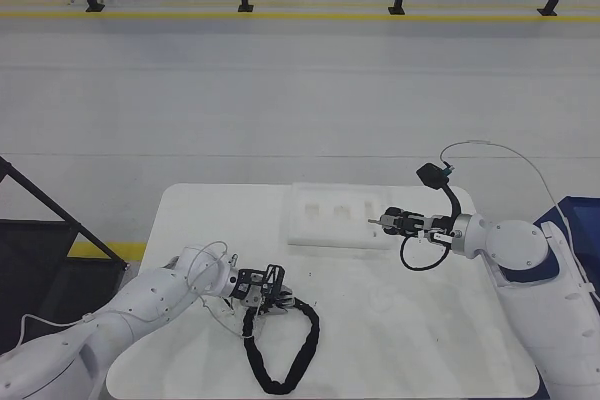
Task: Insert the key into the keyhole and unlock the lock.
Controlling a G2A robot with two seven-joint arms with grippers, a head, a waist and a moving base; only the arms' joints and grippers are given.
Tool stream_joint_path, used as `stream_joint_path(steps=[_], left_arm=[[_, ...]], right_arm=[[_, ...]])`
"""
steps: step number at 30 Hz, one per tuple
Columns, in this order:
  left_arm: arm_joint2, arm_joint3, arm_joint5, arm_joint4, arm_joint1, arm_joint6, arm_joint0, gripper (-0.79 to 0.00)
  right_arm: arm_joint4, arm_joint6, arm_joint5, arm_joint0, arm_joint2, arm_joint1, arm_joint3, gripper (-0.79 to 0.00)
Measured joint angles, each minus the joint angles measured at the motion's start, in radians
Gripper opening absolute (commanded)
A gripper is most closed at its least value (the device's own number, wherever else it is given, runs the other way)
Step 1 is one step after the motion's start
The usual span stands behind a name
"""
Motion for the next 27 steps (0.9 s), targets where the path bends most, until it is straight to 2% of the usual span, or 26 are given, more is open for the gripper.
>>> stream_joint_path(steps=[8,18,22,27], left_arm=[[-0.040,0.005,-0.064,-0.041,0.001,0.039,-0.016,-0.785],[-0.138,-0.119,-0.117,-0.065,0.048,0.121,-0.059,-0.785],[-0.187,-0.163,-0.119,-0.136,0.060,0.109,-0.064,-0.785],[-0.208,-0.228,-0.119,-0.230,0.054,0.026,-0.080,-0.785]], right_arm=[[0.000,0.000,0.000,0.000,0.000,0.000,0.000,-0.785],[0.000,-0.001,0.000,-0.001,0.000,0.000,0.000,-0.785],[0.010,0.008,0.025,-0.002,0.002,0.002,-0.001,-0.785],[0.033,0.124,0.046,0.016,0.023,0.014,-0.069,-0.785]])
